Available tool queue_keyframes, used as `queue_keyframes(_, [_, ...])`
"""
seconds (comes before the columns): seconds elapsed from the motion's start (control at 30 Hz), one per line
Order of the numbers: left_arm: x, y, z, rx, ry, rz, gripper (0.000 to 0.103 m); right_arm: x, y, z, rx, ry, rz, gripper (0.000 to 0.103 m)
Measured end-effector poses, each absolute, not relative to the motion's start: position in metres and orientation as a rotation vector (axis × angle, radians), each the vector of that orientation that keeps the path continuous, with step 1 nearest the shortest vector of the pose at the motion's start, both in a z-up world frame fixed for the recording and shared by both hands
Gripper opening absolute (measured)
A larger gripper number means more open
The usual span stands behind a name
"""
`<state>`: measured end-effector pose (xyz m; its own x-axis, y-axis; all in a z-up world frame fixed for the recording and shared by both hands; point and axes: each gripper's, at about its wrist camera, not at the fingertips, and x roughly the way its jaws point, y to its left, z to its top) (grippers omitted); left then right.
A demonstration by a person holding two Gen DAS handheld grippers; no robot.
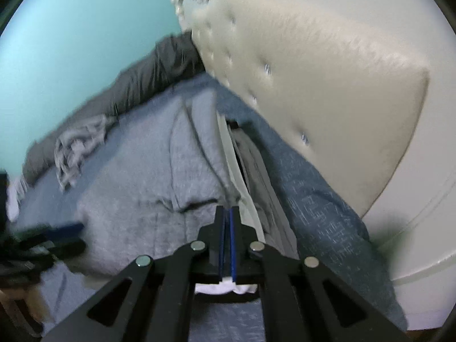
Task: Fold clothes
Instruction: 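Lower the sweater onto the stack and open both tools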
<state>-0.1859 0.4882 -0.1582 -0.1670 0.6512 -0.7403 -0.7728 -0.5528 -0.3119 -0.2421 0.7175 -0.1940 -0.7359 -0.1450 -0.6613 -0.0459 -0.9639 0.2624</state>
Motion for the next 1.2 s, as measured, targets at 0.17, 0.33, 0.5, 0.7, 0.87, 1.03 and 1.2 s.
queue_keyframes(0.17, [-0.184,0.482,-0.154,-1.082,0.141,1.871,0.046,-0.238,0.704,-0.181,1.049,-0.381,-2.873,0.001])
queue_keyframes(0.33, [-0.187,0.460,-0.146,-1.067,0.085,1.920,0.046,-0.241,0.695,-0.197,1.106,-0.344,-2.843,0.001])
queue_keyframes(0.5, [-0.188,0.455,-0.155,-1.093,0.111,1.915,0.046,-0.236,0.695,-0.213,1.176,-0.271,-2.873,0.001])
queue_keyframes(0.7, [-0.189,0.455,-0.155,-1.088,0.122,1.921,0.046,-0.227,0.693,-0.193,1.086,-0.301,-2.915,0.001])
queue_keyframes(0.87, [-0.187,0.455,-0.158,-1.092,0.110,1.931,0.046,-0.233,0.670,-0.188,1.063,-0.215,-2.891,0.001])
queue_keyframes(1.03, [-0.180,0.457,-0.158,-1.093,0.146,1.940,0.046,-0.232,0.696,-0.213,1.118,-0.392,-2.898,0.001])
queue_keyframes(1.2, [-0.178,0.458,-0.152,-1.089,0.161,1.968,0.046,-0.216,0.713,-0.207,1.073,-0.467,-2.929,0.001])
